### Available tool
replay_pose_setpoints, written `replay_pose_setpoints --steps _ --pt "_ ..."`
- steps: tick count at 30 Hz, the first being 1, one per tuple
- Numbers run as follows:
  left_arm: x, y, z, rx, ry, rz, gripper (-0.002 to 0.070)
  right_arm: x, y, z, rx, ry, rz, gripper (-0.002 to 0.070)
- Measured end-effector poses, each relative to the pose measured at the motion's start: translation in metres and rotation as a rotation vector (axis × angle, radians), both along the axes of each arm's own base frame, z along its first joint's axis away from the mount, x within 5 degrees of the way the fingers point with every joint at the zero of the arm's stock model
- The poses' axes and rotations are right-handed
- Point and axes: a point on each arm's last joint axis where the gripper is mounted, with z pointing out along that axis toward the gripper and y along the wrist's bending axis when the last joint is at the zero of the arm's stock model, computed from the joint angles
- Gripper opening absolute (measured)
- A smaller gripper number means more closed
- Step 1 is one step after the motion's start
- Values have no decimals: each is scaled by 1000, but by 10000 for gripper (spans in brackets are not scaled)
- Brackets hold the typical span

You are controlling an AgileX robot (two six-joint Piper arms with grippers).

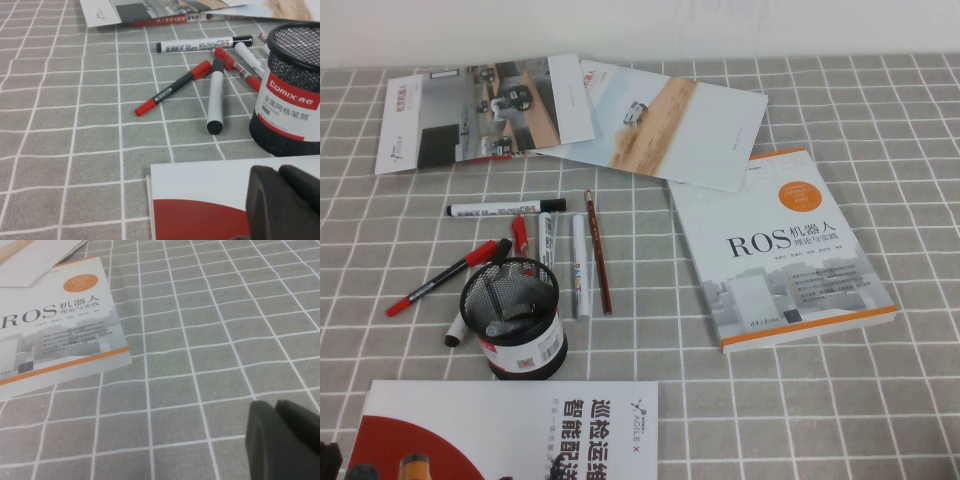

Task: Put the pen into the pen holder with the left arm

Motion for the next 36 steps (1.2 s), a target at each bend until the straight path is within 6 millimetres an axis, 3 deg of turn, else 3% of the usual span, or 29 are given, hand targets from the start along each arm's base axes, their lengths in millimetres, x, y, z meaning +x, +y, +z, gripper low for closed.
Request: replay_pose_setpoints --steps 36 --pt "1 -1 3 -30 -29 0 -2 0 0 0 0 0 0 -15"
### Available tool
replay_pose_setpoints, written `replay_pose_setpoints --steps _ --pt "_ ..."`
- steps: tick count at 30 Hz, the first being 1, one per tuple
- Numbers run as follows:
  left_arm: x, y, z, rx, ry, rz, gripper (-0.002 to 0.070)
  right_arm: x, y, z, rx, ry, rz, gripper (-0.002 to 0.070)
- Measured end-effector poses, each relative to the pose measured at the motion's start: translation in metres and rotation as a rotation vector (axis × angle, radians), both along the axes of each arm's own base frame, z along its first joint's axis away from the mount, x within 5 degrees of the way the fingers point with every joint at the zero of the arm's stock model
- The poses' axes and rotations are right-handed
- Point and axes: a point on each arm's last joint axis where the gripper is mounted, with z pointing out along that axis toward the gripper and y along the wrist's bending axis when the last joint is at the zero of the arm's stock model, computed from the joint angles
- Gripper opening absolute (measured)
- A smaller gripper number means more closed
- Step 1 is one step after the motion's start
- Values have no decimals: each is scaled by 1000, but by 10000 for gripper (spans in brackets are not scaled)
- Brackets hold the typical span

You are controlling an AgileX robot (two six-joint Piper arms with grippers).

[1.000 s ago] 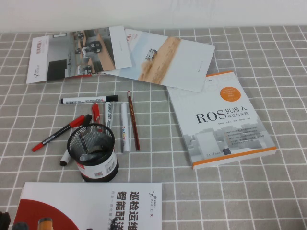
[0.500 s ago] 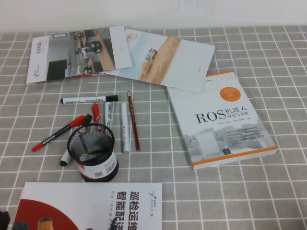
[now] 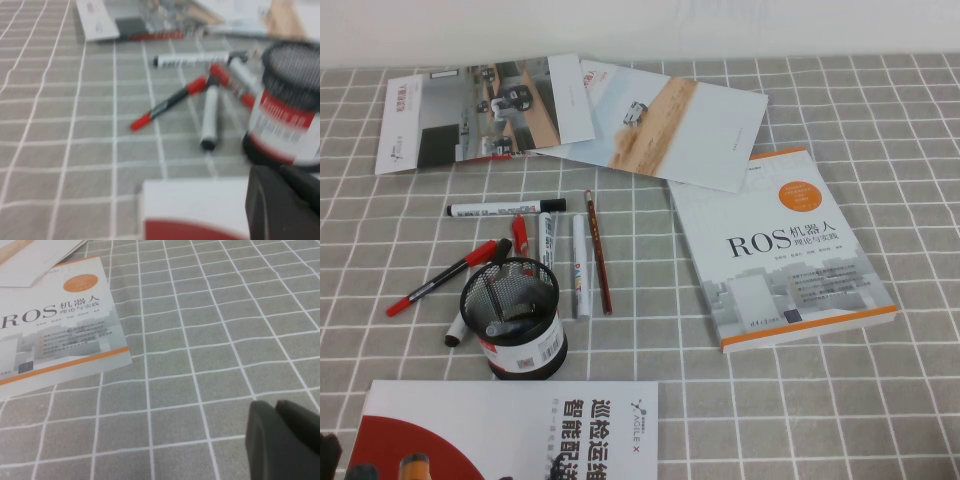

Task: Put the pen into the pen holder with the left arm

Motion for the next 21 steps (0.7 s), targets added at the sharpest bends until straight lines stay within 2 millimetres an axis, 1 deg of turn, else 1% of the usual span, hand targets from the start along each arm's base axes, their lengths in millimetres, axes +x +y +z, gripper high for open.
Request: replay_pose_setpoints --steps 3,8,10,12,21 --pt "1 -2 6 -112 -47 4 -2 0 0 0 0 0 0 -15" --pt "3 -3 20 -433 -139 41 -2 0 0 0 0 0 0 -15" --pt "3 -2 24 -526 -169 59 -2 0 0 0 0 0 0 -15" --pt "3 -1 26 -568 -186 69 -2 0 0 0 0 0 0 -15" --pt "4 1 29 -633 -207 85 -2 0 0 0 0 0 0 -15"
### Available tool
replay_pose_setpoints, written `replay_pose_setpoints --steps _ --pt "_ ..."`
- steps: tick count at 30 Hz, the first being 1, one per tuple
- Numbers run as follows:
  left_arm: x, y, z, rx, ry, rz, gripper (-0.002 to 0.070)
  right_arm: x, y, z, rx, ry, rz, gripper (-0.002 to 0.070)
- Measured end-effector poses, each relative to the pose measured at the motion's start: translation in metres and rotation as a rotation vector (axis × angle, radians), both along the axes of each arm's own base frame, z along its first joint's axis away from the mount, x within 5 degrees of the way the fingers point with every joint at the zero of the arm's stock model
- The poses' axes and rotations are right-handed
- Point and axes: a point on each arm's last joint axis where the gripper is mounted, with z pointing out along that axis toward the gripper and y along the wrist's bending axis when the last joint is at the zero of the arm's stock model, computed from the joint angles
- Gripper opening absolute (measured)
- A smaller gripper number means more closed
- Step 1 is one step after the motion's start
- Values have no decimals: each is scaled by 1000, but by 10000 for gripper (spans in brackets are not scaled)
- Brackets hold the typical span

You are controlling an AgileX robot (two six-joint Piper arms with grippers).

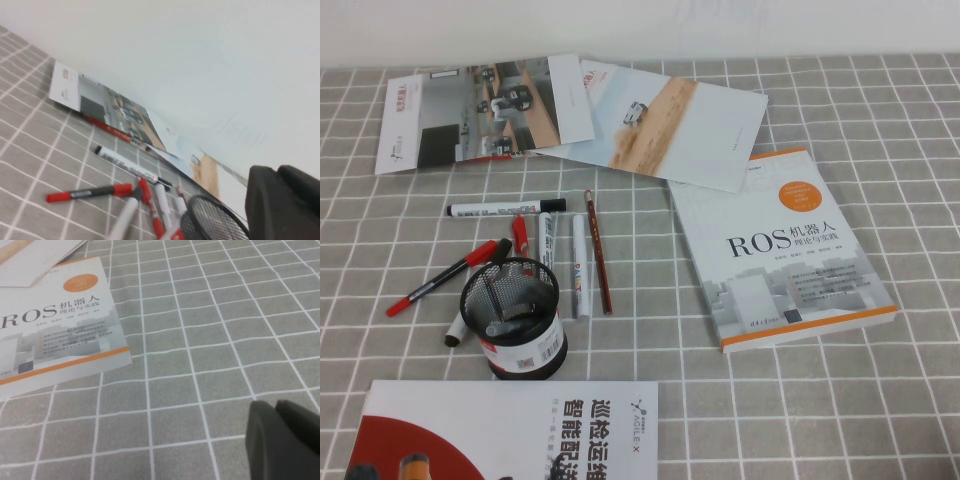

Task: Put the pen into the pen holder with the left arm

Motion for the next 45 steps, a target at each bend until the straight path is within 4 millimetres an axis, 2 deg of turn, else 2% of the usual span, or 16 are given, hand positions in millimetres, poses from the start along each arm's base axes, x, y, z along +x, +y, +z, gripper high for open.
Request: replay_pose_setpoints --steps 3,8,13,21,25,32,37,41,45 --pt "0 -3 10 -1 24 -28 -2 0 0 0 0 0 0 -15" --pt "12 -10 49 79 116 -90 -2 0 0 0 0 0 0 -15" --pt "43 -22 87 299 308 -206 -2 0 0 0 0 0 0 -15" --pt "108 -28 128 626 611 -320 -2 0 0 0 0 0 0 -15" --pt "142 -28 135 768 764 -371 -2 0 0 0 0 0 0 -15" --pt "205 -31 137 952 896 -488 -2 0 0 0 0 0 0 -15" --pt "245 -35 126 1030 956 -584 -2 0 0 0 0 0 0 -15" --pt "276 -29 116 1040 984 -655 -2 0 0 0 0 0 0 -15" --pt "301 -18 96 1009 1025 -741 -2 0 0 0 0 0 0 -15"
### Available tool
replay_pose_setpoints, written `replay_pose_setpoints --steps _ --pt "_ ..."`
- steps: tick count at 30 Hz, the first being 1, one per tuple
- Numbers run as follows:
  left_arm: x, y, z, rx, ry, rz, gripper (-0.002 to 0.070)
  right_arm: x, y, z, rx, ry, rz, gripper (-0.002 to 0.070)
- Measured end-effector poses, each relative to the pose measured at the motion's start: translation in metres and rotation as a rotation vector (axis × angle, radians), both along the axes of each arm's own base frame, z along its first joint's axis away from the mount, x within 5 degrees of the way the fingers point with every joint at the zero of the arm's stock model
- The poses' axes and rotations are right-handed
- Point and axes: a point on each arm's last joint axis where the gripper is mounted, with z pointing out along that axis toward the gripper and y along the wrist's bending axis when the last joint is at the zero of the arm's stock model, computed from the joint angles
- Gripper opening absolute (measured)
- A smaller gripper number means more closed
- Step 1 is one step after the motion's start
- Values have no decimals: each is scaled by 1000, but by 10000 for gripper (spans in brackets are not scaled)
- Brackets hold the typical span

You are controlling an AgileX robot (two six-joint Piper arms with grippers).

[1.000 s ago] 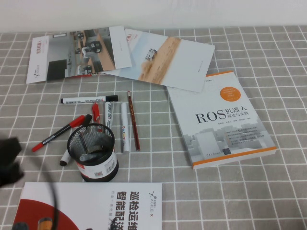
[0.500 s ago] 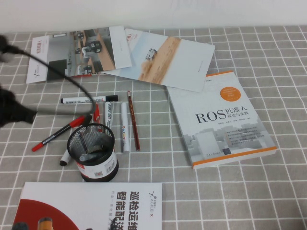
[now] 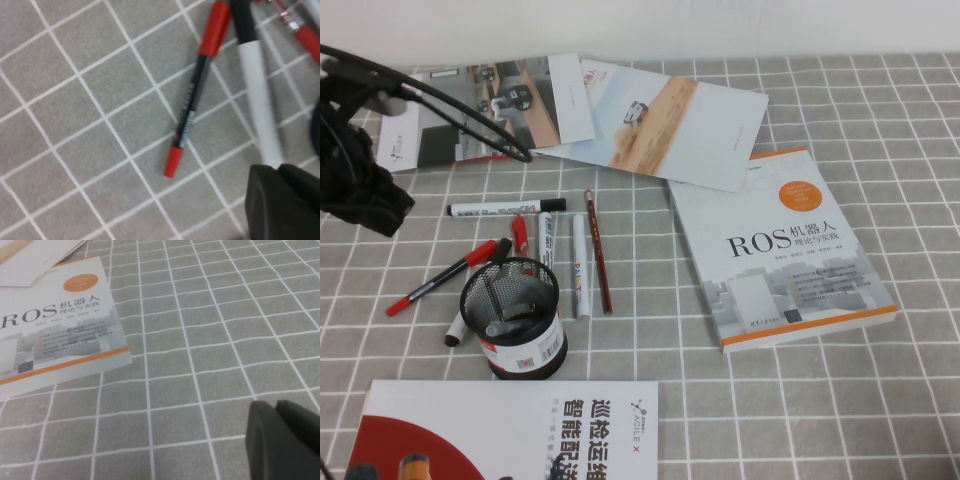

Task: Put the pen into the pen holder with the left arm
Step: Pick up the pen on the table

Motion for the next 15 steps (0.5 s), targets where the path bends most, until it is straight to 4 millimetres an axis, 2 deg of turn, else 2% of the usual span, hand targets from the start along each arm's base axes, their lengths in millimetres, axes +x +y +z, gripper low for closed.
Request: replay_pose_setpoints --steps 3,8,15 --pt "13 5 -19 7 40 -32 -2 0 0 0 0 0 0 -15" --pt "23 0 -48 11 117 -71 -2 0 0 0 0 0 0 -15" --pt "31 -13 -55 38 59 -148 19 0 0 0 0 0 0 -15"
